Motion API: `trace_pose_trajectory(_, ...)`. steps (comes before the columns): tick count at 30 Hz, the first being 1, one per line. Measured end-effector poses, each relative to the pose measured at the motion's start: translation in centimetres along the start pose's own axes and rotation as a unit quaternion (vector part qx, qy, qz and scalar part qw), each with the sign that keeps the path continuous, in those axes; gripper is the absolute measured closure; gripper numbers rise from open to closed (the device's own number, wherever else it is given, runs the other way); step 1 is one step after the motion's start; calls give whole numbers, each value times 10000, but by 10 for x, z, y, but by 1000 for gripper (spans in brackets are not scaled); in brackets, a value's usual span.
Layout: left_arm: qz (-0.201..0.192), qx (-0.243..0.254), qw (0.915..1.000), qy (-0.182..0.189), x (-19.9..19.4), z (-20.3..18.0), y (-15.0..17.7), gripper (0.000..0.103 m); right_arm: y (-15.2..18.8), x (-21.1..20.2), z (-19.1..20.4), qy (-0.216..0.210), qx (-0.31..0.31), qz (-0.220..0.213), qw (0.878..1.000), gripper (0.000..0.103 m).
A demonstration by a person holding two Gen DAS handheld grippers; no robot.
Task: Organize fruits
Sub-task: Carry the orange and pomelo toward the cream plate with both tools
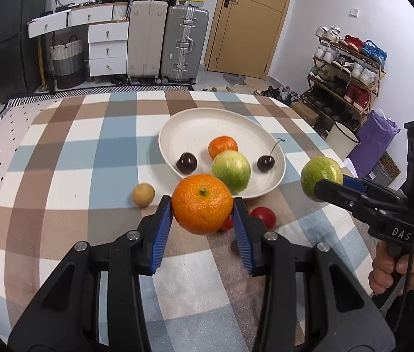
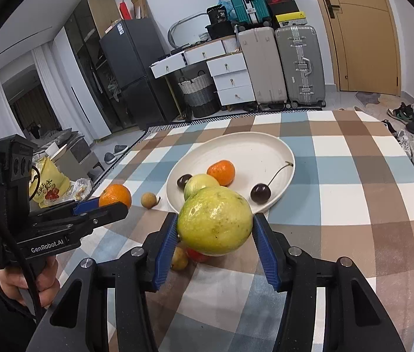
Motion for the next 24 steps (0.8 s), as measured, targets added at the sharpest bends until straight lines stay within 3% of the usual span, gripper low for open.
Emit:
trace_pose_trajectory(12,-86,77,9999,-74,13,-2,-23,65,-15,4,-4,82,-8,-48,10000,51)
trace_pose_trajectory(24,80,182,9996,-183,53,2,-30,65,-12,27,-12,119,49,67,9999,51)
Point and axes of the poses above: each gripper's, at about its wrist camera, not at the fingertips, and x roughly the way its jaws point, z to its left, y to its underside, the point moved 2 cm from there along x, roughly the way its jaws point, and after that the axes turned 11 degrees about -z, right-handed, at the moved point
